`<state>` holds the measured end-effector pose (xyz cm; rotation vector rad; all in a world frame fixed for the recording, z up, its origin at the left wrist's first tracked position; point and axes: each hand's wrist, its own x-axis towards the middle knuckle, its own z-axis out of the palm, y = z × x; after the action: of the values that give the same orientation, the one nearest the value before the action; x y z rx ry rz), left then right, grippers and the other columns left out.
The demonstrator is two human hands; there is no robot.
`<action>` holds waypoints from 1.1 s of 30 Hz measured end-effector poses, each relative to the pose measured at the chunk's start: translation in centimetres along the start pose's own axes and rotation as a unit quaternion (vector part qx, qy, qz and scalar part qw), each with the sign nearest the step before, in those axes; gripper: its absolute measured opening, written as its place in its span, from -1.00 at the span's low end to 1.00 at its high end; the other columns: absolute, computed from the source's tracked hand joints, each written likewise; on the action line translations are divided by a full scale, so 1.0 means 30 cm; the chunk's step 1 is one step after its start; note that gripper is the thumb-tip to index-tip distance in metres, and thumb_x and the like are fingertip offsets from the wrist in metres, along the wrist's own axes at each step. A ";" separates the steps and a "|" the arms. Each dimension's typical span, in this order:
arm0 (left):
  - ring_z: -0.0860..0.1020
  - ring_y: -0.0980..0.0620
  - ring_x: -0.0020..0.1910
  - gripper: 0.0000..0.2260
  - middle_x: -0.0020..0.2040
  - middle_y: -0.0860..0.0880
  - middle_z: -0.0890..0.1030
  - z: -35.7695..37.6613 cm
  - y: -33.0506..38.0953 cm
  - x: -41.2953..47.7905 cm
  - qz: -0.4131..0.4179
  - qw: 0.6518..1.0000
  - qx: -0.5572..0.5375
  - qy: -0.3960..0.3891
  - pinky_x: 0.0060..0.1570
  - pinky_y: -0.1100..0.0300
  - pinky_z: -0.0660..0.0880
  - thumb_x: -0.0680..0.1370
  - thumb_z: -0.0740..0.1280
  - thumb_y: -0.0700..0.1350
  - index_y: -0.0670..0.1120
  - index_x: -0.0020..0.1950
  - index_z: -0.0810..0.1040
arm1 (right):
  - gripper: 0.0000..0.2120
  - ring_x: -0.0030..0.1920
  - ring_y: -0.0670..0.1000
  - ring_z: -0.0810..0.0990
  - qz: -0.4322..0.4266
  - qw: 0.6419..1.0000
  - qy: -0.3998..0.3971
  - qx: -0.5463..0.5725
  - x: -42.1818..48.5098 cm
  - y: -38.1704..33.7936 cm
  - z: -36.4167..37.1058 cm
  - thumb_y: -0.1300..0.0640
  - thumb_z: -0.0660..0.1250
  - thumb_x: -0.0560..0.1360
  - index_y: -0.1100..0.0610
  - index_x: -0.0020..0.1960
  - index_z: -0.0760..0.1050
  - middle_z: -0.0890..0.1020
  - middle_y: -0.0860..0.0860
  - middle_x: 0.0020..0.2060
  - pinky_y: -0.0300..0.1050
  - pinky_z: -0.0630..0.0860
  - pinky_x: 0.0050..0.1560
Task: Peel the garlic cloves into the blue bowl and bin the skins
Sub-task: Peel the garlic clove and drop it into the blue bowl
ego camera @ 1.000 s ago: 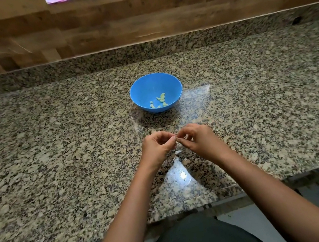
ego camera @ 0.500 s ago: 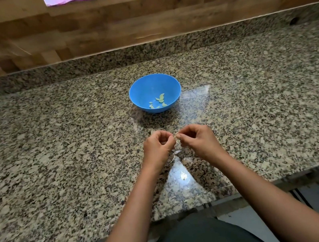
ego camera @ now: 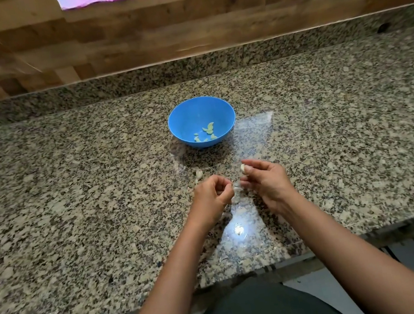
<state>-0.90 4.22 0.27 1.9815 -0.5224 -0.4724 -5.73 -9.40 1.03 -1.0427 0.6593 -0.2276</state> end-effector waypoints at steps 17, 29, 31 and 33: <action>0.55 0.07 -0.16 -0.81 -0.03 -0.09 0.64 0.031 0.025 0.065 -0.022 0.994 0.064 0.083 -0.15 0.29 0.47 0.57 0.22 -0.25 -0.15 0.09 0.60 | -0.85 -0.26 0.01 0.60 -0.013 0.987 -0.029 -0.157 0.007 0.004 -0.004 0.42 0.23 0.52 0.24 -0.09 0.52 0.59 0.13 -0.25 -0.13 0.61 -0.13; 0.36 0.04 0.08 -0.84 0.03 0.01 0.43 -0.004 -0.057 0.065 0.013 0.964 0.258 0.063 0.04 0.26 0.31 0.57 0.23 -0.10 -0.13 0.09 0.51 | -0.93 -0.35 -0.02 0.54 -0.041 0.958 -0.019 -0.283 0.032 0.021 -0.002 0.33 0.28 0.52 0.23 -0.06 0.53 0.57 0.09 -0.30 -0.18 0.57 -0.32; 0.34 0.04 0.13 -0.77 0.09 0.02 0.43 0.000 -0.059 0.077 0.028 0.956 0.290 0.044 0.14 0.19 0.31 0.57 0.26 -0.03 -0.09 0.16 0.51 | -0.93 -0.34 -0.03 0.54 -0.039 0.959 -0.024 -0.281 0.031 0.023 0.000 0.32 0.28 0.53 0.20 -0.07 0.52 0.57 0.09 -0.30 -0.20 0.56 -0.35; 0.34 0.00 0.18 -0.76 0.14 -0.01 0.46 0.004 -0.049 0.088 0.044 0.946 0.318 0.035 0.19 0.12 0.31 0.57 0.26 -0.01 -0.08 0.17 0.53 | -0.92 -0.34 -0.03 0.54 -0.037 0.959 -0.025 -0.281 0.033 0.023 0.000 0.32 0.27 0.53 0.19 -0.07 0.52 0.57 0.08 -0.29 -0.19 0.56 -0.34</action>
<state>1.45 3.32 -1.38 2.5626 -0.7864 -0.1808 -5.04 -9.53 0.04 -1.6151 0.6547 -0.0757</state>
